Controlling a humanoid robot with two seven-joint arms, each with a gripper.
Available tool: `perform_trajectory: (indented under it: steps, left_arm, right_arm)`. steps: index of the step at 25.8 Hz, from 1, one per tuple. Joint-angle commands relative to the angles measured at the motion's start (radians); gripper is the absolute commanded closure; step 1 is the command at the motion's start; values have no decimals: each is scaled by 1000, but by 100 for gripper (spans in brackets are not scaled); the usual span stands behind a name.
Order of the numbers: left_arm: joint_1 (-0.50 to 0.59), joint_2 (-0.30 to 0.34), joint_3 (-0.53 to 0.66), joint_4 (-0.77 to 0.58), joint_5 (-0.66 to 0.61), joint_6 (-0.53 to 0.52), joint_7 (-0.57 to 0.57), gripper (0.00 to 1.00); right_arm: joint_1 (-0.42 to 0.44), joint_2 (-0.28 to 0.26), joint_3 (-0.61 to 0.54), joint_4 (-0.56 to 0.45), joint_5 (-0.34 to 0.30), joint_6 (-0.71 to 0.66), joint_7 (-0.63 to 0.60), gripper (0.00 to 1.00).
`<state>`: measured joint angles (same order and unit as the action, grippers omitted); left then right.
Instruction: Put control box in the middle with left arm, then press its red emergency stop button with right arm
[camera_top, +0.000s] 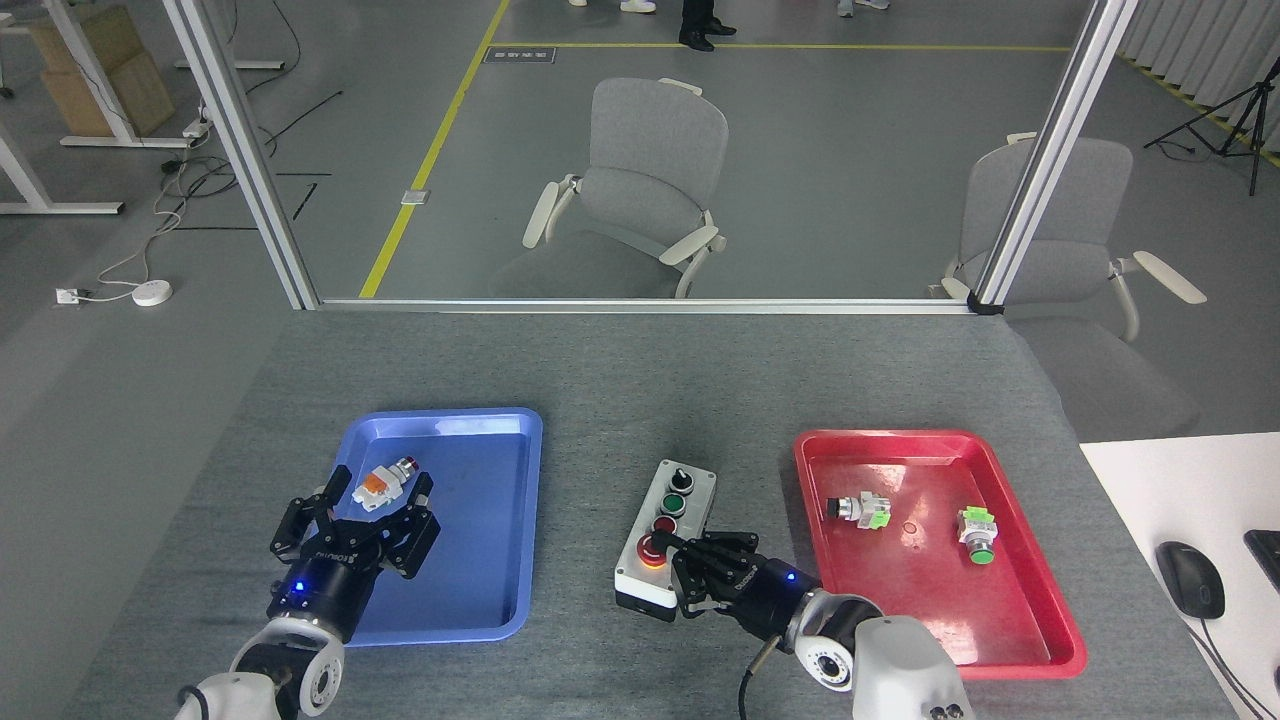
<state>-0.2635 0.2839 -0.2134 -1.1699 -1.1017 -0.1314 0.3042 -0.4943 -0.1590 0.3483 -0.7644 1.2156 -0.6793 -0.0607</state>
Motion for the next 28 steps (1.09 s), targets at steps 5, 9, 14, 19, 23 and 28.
perform_trajectory:
  steps: [5,9,14,19,23,28]
  left_arm:
    - [13,-5,2,-31,-4,19,7,1]
    - [17,-6,2,-57,-7,87,3,1]
    - [24,-9,2,-82,-7,96,13,1]
    - [40,-54,2,-123,-7,101,24,0]
    - [55,-98,0,-152,-20,99,32,0]
    - [56,-146,-3,-152,-221,101,32,0]
  right_arm:
    - [-56,1,-114,-16,-149,64,-332,5]
    - [-53,-23,-175,-15,-363,53,-334,0]
    - [-38,-108,-224,-3,-433,69,-326,0]
    - [26,-169,-275,-13,-433,136,-211,0]
    - [91,-189,-278,-101,-430,283,-151,0]
    - [201,-200,-281,-296,-418,512,-154,0]
